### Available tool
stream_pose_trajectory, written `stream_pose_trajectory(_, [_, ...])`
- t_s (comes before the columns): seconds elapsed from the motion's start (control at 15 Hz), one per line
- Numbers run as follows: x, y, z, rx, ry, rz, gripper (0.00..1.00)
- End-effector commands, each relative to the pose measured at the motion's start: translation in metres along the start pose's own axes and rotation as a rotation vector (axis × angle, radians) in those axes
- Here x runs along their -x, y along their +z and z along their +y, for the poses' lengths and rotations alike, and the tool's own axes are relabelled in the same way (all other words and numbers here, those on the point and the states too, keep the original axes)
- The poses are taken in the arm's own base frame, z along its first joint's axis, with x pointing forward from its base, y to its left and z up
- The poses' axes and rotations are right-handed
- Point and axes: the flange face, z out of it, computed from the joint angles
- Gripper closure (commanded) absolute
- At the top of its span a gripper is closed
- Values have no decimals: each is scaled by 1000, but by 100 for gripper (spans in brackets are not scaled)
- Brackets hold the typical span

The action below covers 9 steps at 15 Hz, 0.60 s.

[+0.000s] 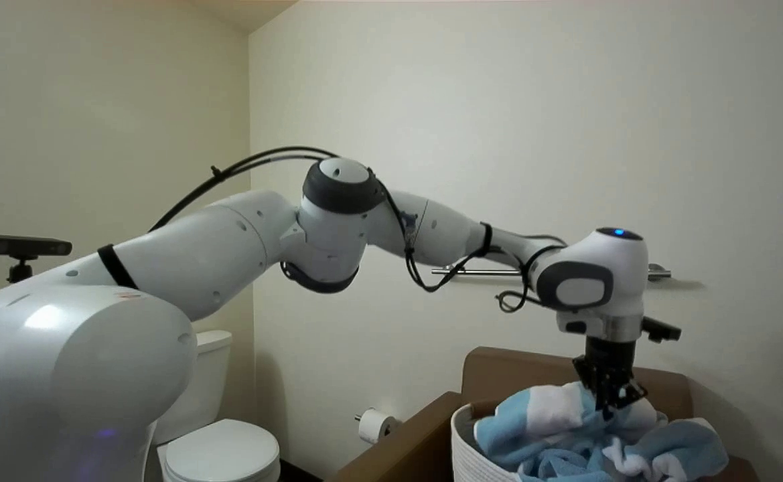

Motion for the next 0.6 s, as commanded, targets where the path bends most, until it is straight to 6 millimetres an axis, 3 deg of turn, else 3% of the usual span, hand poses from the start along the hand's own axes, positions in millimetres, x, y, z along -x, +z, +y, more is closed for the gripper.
stream_pose_trajectory(0.0, [-29,59,-4,-138,-15,107,90])
stream_pose_trajectory(0.13, [-42,100,-4,-167,-44,217,91])
stream_pose_trajectory(0.33, [-53,143,2,-160,-70,272,90])
stream_pose_trajectory(0.53, [-55,164,8,-139,-82,240,91])
